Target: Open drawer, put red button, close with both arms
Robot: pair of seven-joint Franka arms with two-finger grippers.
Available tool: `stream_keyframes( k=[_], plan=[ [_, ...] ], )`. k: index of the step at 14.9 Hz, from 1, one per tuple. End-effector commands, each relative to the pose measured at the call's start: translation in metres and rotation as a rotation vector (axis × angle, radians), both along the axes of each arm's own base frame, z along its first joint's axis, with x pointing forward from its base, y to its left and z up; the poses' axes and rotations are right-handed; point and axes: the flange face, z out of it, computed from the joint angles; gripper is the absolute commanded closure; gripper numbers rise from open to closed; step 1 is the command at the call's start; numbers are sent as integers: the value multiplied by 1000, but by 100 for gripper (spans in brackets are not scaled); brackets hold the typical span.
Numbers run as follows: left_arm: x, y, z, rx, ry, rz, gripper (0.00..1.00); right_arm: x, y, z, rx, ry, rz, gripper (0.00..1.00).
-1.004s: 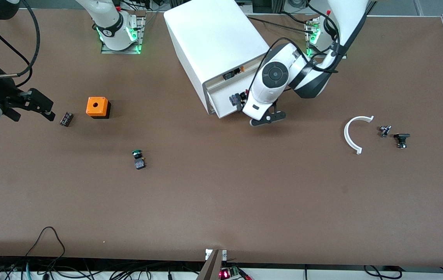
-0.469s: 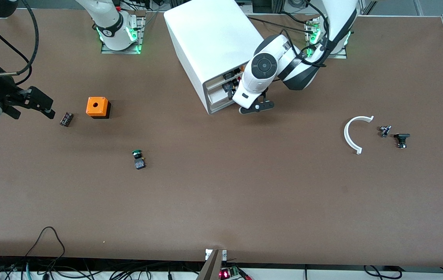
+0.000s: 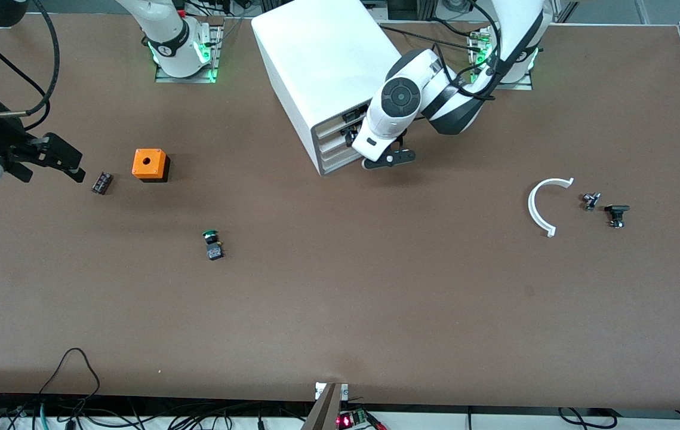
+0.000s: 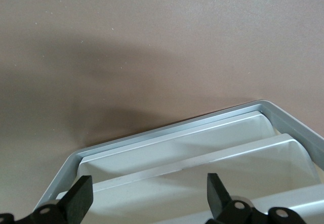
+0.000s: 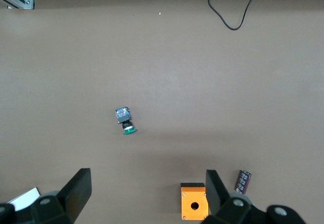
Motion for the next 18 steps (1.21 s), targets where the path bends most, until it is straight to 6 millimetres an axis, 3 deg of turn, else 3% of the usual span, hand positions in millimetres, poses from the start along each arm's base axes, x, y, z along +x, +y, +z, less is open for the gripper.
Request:
stream_keyframes(
  k=[1, 5, 7, 11, 15, 18],
  plan=[
    [-4, 2, 12, -20, -6, 17, 1, -3, 1, 7, -5, 12, -6, 0],
    [24, 23, 31, -34, -59, 3, 1, -4, 1, 9, -5, 10, -6, 0],
    [65, 53, 52, -70, -86, -25, 1, -4, -1, 10, -7, 10, -7, 0],
    [137, 123, 115, -59, -146, -222, 0, -4, 0, 11, -7, 8, -4, 0],
    [164, 159, 160, 43, -197, -382, 0, -4, -1, 11, -8, 7, -4, 0],
    [187, 185, 231, 107, -276, -456, 0, -4, -1, 11, -9, 7, -4, 0]
  ],
)
